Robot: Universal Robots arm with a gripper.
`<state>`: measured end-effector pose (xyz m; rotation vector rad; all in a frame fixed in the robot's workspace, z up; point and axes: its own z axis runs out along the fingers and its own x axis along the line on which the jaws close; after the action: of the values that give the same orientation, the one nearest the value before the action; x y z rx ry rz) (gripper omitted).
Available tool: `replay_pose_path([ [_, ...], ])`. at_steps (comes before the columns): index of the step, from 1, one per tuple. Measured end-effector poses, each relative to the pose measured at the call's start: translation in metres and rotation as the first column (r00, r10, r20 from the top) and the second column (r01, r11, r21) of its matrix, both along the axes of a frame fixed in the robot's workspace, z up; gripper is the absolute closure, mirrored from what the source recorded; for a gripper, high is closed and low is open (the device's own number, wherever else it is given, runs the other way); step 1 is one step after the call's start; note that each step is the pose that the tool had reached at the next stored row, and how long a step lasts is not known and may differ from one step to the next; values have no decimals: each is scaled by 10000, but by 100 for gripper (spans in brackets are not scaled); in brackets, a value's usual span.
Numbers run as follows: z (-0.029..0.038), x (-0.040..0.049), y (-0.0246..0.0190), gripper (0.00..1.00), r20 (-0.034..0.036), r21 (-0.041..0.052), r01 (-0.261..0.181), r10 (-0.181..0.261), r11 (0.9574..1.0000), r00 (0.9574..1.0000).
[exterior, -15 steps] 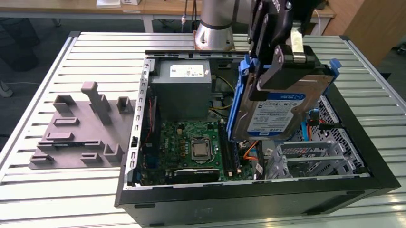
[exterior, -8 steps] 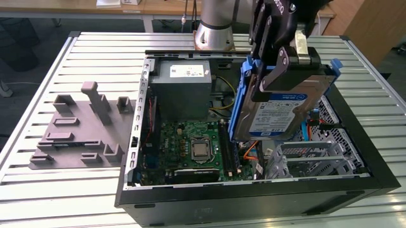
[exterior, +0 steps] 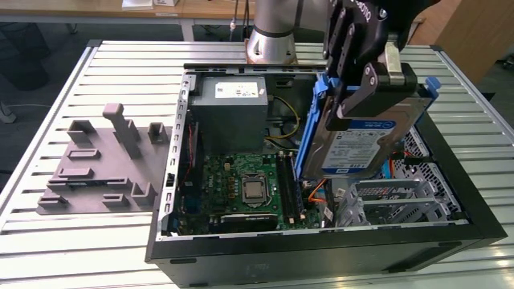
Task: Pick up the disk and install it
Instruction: 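Insert the disk into the insertion slot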
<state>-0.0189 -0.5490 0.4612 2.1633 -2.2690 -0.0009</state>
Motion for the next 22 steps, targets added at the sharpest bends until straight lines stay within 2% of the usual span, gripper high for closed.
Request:
replay_pose_path([
  [8,-22,122,0,64,-1,-2,0,0,10000,10000],
  [14,-23,127,-2,64,-1,-3,0,0,10000,10000],
  [19,-27,129,-54,64,-1,-3,0,0,10000,10000],
  [22,-35,148,-68,64,0,-1,0,0,10000,10000],
])
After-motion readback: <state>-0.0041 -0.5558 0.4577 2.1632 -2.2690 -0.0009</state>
